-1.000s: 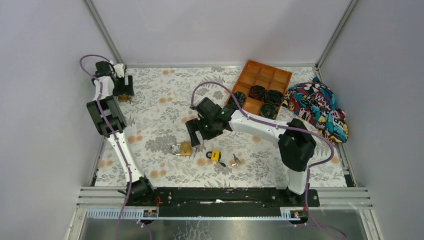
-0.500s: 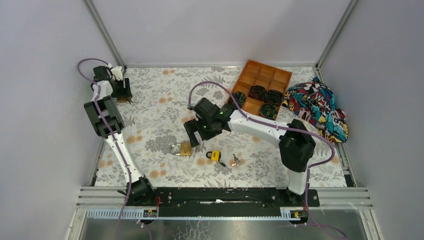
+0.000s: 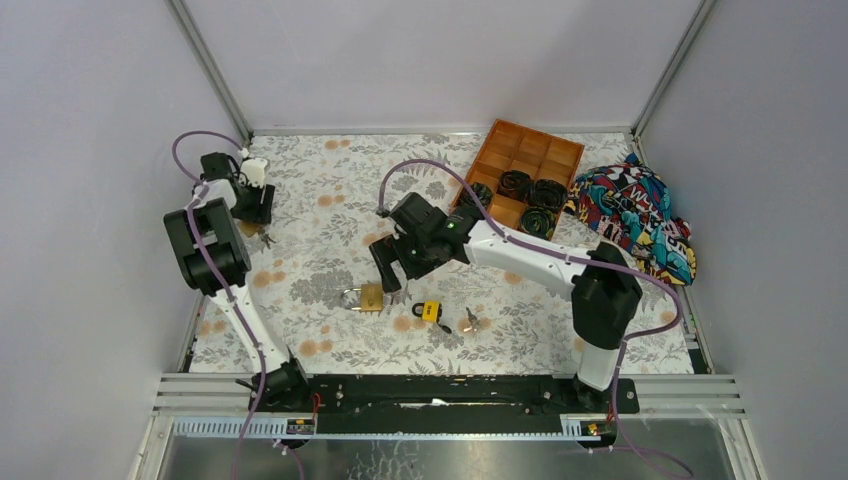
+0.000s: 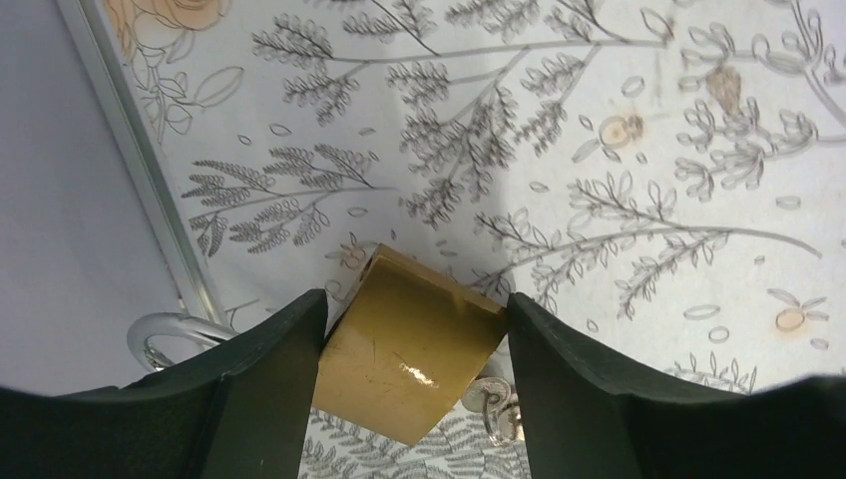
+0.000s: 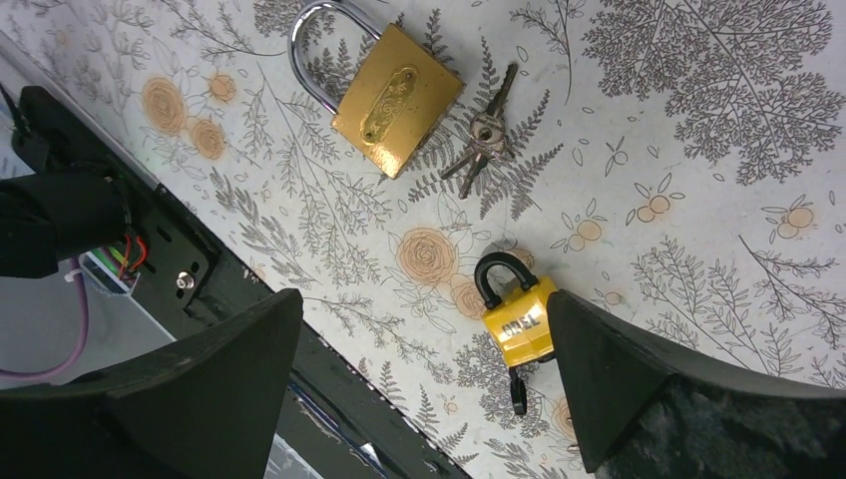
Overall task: Lock with the key
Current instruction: Remove the lock from the center of the board.
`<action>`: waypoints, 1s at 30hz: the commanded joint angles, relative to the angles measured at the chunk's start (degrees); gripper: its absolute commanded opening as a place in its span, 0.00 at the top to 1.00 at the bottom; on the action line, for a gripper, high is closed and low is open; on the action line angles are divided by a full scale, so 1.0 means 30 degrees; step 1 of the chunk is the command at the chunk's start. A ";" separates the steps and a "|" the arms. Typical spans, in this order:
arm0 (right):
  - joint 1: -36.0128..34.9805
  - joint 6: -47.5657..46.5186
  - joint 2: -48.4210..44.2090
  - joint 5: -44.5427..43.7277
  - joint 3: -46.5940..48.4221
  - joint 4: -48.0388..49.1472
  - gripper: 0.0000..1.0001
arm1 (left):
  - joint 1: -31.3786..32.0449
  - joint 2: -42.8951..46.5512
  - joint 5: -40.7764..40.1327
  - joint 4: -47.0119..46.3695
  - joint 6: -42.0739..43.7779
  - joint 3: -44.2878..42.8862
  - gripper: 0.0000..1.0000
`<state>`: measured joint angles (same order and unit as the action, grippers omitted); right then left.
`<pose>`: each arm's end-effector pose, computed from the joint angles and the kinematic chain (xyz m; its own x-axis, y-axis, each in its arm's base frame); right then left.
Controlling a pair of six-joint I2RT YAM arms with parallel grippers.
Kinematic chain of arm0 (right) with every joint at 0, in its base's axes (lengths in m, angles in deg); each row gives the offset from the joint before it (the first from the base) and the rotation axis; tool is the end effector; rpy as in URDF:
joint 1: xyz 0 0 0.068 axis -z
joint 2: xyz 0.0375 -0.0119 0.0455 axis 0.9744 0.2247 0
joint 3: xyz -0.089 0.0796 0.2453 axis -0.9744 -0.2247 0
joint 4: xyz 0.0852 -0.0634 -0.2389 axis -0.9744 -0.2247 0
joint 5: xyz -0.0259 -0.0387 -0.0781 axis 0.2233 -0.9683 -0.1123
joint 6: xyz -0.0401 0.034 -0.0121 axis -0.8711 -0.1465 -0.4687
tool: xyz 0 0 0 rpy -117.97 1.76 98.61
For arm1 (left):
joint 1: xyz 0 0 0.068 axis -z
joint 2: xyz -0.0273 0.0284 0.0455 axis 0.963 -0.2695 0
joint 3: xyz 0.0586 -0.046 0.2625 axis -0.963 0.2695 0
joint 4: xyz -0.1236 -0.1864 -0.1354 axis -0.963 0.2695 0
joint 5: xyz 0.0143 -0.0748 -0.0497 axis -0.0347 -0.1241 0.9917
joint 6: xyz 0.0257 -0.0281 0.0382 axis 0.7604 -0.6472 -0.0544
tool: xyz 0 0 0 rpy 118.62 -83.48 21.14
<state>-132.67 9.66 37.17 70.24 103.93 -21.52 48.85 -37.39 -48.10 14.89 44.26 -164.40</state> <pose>0.2274 0.3416 0.2628 -0.6980 -0.4519 -0.5555 -0.6784 0.6655 0.3111 0.4072 0.1828 0.1569 -0.8162 0.1691 -0.5525 0.1740 0.9838 0.0441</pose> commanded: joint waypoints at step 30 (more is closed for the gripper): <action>-0.0151 0.0993 -0.3954 -0.3764 -0.4481 0.2660 0.00 | 1.3266 0.5995 0.3850 -0.0659 -0.9405 1.0930 0.88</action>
<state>-132.76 11.08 28.54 63.79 92.63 -15.85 86.05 -15.62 -39.93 11.13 24.61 -134.13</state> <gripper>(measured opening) 0.994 0.611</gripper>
